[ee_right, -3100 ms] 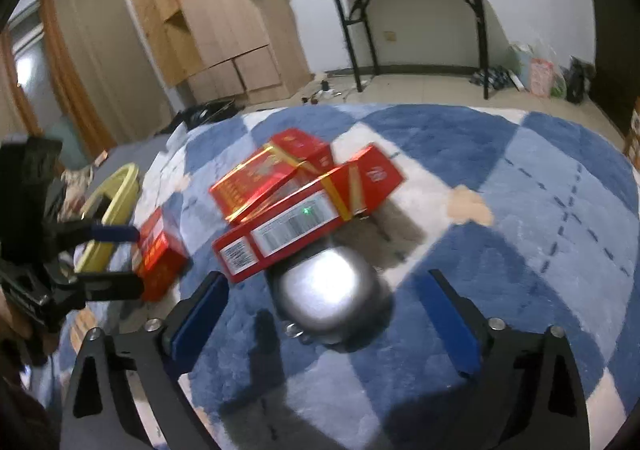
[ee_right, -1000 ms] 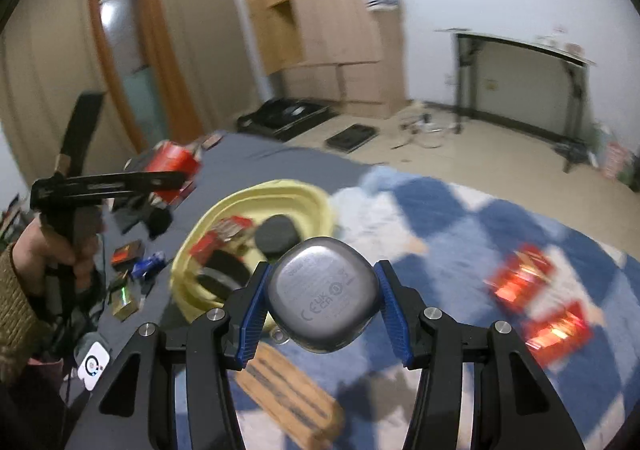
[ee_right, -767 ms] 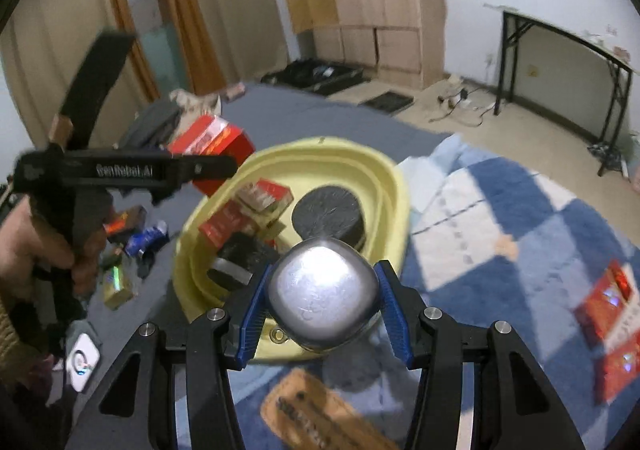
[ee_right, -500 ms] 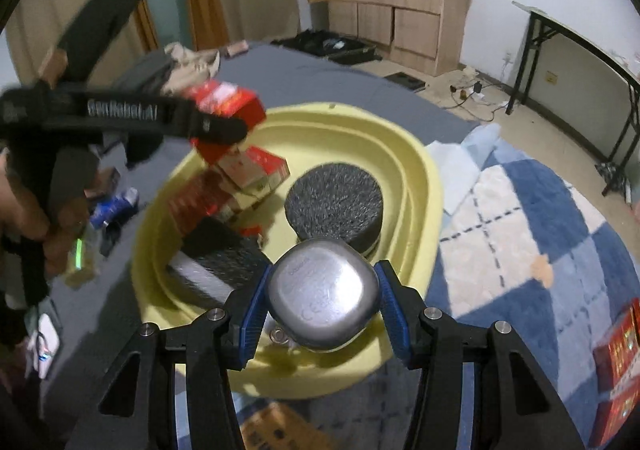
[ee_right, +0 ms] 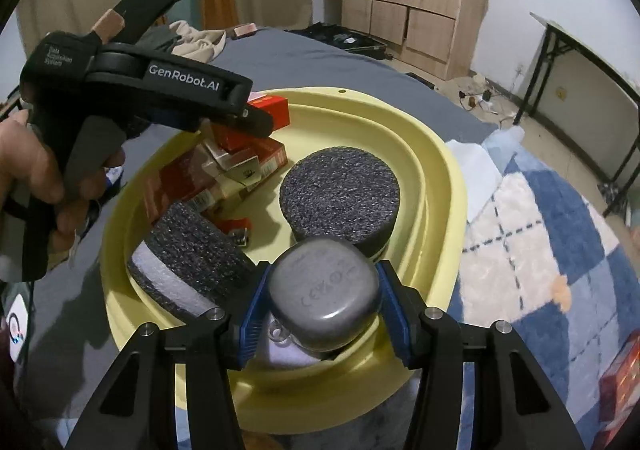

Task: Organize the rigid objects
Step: 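Move both tools back toward the last two red boxes on the rug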

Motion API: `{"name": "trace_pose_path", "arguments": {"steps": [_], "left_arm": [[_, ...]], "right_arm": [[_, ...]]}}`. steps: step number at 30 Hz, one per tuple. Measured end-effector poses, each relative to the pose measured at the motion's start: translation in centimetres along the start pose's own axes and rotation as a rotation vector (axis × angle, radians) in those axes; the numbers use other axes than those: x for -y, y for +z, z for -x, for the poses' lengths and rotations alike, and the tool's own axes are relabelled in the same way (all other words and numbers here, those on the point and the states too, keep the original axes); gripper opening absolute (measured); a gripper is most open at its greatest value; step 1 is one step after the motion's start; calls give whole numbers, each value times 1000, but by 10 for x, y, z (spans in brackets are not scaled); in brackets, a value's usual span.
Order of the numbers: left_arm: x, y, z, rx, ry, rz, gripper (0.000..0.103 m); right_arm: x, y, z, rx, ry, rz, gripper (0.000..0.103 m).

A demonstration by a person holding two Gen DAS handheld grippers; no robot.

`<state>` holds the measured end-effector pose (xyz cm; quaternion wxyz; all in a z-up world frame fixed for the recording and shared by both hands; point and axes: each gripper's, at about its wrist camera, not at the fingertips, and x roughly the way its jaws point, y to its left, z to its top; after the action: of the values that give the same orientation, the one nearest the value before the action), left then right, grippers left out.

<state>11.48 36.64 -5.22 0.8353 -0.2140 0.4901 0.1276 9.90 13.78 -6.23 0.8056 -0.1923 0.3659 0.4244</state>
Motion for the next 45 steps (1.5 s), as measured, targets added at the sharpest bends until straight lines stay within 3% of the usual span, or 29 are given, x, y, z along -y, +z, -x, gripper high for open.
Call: {"name": "trace_pose_path", "arguments": {"steps": [3,4,6,10,13,20,24,28,32,36,39,42,45], "left_arm": [[3,1,4,9,-44,9,97],[6,1,7,19,-40,0,103],[15,1,16,34,0,-55,103],[27,-4,41,41,22,-139,103],[42,-15,66,73,20,-200,103],[101,-37,121,151,-85,-205,103],[161,-67,144,199,-229,-229,103],[212,-108,138,184,-193,-361,103],[227,-137,127,121,-216,-387,103],[239,-145,125,107,-218,-423,103],[236,-146,122,106,-230,-396,103],[236,-142,110,69,-268,-374,103],[257,-132,93,35,-302,-439,103]], "right_arm": [[0,-1,5,13,0,0,53],[-1,-1,10,23,0,5,55],[-4,-3,21,45,-18,29,73],[-2,-7,43,100,-14,13,90],[13,-14,69,149,-24,-71,102],[71,-60,150,186,-94,-297,103],[97,-102,217,217,-155,-373,103],[118,-143,276,224,-222,-415,103],[133,-182,314,185,-315,-418,103],[142,-211,329,204,-318,-494,103],[145,-222,325,201,-317,-496,103],[156,-227,307,207,-294,-485,103],[176,-224,275,167,-305,-471,103]]}}
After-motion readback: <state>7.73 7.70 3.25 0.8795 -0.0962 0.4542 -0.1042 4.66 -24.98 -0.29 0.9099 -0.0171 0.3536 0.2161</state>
